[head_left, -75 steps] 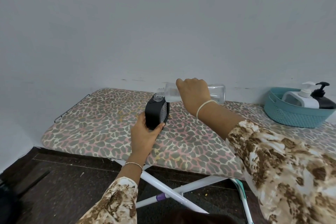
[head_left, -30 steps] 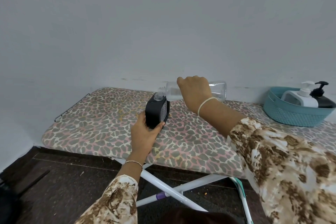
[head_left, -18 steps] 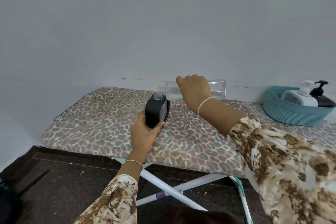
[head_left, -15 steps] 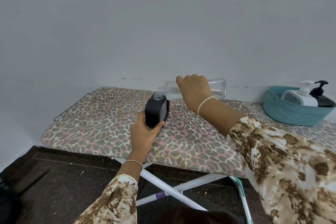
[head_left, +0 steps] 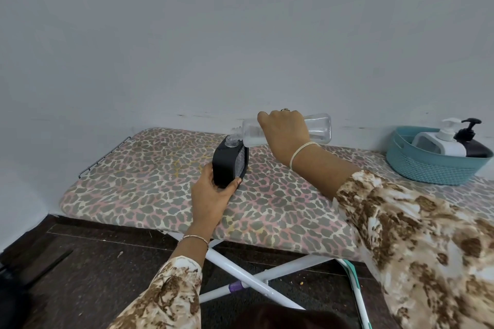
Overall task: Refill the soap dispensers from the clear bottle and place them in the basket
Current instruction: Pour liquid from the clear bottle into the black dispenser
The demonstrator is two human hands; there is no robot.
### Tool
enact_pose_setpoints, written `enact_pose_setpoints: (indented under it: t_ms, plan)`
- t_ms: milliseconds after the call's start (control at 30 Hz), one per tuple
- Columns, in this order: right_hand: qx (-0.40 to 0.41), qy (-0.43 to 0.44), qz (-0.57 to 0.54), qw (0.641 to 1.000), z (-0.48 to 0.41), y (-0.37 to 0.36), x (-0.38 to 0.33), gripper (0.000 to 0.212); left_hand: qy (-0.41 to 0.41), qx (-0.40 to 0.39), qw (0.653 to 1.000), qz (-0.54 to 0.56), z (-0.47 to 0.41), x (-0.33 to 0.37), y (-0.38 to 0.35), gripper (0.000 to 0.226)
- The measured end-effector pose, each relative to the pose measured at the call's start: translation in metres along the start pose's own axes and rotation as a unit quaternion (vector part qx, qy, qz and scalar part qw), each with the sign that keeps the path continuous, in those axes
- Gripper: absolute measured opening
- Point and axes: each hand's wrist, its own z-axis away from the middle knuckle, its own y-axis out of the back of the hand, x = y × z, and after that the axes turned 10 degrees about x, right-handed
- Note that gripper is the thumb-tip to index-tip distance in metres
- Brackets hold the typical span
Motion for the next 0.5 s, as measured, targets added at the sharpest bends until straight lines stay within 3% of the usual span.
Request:
enact_pose_setpoints:
  t_ms: [500]
  plan:
    - [0.001, 0.008, 0.009, 1.000, 0.0002, 0.0032, -0.0011, 0.034, 0.013, 0.001, 1.000, 0.000, 0.0010, 0.0046, 0.0006, 0.053]
